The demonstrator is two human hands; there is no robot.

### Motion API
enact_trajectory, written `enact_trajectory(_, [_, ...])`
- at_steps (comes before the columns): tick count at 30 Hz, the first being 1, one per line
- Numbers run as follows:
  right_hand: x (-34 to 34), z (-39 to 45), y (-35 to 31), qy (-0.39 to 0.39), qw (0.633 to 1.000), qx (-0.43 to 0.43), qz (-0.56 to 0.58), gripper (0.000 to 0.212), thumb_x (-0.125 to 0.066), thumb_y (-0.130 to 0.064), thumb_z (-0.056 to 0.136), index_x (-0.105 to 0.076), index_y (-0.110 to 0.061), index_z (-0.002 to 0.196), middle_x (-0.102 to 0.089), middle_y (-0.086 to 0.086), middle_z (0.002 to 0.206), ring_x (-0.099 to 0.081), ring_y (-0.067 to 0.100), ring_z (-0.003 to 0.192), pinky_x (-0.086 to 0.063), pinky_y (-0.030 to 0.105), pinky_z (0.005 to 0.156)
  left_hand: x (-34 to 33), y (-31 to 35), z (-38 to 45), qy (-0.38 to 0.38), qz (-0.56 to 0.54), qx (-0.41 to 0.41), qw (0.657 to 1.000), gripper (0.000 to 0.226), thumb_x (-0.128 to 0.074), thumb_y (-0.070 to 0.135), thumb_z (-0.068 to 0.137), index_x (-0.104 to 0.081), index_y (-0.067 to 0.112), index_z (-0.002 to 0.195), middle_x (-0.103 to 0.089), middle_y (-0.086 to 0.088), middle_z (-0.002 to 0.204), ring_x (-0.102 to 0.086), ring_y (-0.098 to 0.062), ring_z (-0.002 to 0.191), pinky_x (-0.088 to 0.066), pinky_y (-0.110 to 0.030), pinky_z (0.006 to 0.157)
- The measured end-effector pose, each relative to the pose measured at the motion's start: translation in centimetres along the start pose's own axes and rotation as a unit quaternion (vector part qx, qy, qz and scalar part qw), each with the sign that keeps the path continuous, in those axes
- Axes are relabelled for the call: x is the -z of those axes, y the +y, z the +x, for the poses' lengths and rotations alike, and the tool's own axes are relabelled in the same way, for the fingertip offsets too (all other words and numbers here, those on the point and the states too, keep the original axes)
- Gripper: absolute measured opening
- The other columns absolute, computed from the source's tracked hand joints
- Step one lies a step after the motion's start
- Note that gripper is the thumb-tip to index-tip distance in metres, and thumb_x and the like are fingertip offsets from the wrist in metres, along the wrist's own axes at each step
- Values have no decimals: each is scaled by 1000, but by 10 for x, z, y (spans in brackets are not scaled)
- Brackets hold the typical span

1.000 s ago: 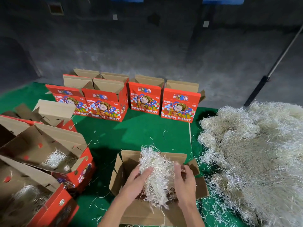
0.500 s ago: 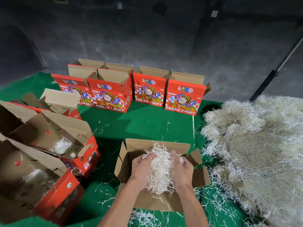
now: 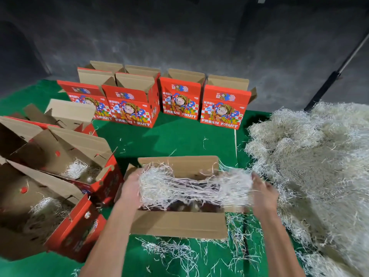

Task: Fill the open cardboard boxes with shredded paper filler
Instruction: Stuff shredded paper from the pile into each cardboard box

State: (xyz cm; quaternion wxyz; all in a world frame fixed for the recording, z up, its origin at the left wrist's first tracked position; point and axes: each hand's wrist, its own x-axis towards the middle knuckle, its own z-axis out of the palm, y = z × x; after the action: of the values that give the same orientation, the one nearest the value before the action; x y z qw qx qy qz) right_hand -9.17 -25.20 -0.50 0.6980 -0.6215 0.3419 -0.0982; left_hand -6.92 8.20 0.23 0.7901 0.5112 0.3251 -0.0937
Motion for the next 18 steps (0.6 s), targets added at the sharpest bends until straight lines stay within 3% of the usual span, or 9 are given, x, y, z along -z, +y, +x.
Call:
enact_trajectory(2, [10, 1, -9, -31, 999, 4, -25, 38, -62, -53, 87, -63, -18, 103, -71, 13, 86, -49, 6, 49, -35, 20, 39, 1, 3, 4, 43, 94, -2, 995, 39, -57, 48, 95, -61, 27, 127, -50, -7, 145, -51, -28, 129, -48, -49, 102])
enact_trajectory(4, [2, -6, -12, -59, 996, 23, -69, 50, -55, -63, 87, -60, -16, 102, -56, -3, 61, -41, 3, 41, -33, 19, 35, -14, -2, -6, 25, 143, 6, 989, 52, -60, 58, 90, -55, 31, 134, -45, -3, 147, -39, -33, 139, -37, -54, 110])
enact_trajectory(6, [-11, -14, -11, -58, 993, 39, -97, 53, -46, -60, 97, -53, -17, 127, -53, -9, 84, -53, 2, 70, -56, 24, 59, -25, -8, -9, -16, 119, -2, 993, 35, -57, 49, 96, -61, 25, 122, -57, -10, 133, -60, -23, 117, -56, -41, 85])
enact_trajectory(8, [-16, -23, -14, -35, 993, 59, -101, 58, -42, -65, 96, -52, -17, 124, -50, -4, 106, -51, 12, 100, -48, 41, 98, -27, -15, -6, -34, 143, -36, 989, 28, -49, 21, 105, -54, 16, 132, -58, -16, 132, -66, 2, 79, -53, -15, 57])
enact_trajectory(10, [-15, -29, -19, -30, 989, 113, -96, 46, -42, -63, 95, -56, -19, 93, -56, 0, 91, -54, 17, 86, -51, 41, 84, -27, -24, -1, -30, 113, -4, 993, 43, -48, 9, 104, -41, 10, 147, -49, -17, 145, -65, 3, 74, -48, -5, 54])
enact_trajectory(12, [-14, -37, -23, -34, 981, 160, -100, 47, -42, -56, 99, -50, -16, 76, -47, 0, 64, -44, 18, 60, -44, 34, 56, -30, -33, 1, -54, 83, 16, 995, 80, -69, 4, 89, -26, 17, 156, -44, -6, 151, -65, -8, 101, -52, -5, 69])
enact_trajectory(15, [-24, -54, -20, -130, 973, 158, -103, 48, -38, -55, 102, -61, -14, 90, -52, -1, 57, -48, 19, 51, -42, 31, 45, -34, -40, -13, -157, 103, 10, 982, 90, -67, 0, 89, -19, 35, 156, -26, 2, 160, -48, -15, 123, -59, -36, 87])
enact_trajectory(17, [-36, -66, -11, -238, 953, 129, -139, 40, -36, -51, 104, -65, -24, 110, -72, -6, 82, -69, 15, 72, -56, 30, 66, -42, -42, -30, -234, 114, 2, 966, 81, -68, 36, 90, -19, 43, 154, -16, 7, 164, -26, -30, 145, -36, -65, 107])
enact_trajectory(18, [-42, -71, -5, -295, 941, 96, -134, 33, -38, -43, 106, -64, -27, 118, -74, -9, 100, -73, 16, 89, -59, 35, 81, -46, -47, -33, -261, 129, 7, 957, 88, -69, 60, 83, -18, 45, 154, -14, 9, 164, -17, -28, 150, -26, -66, 112])
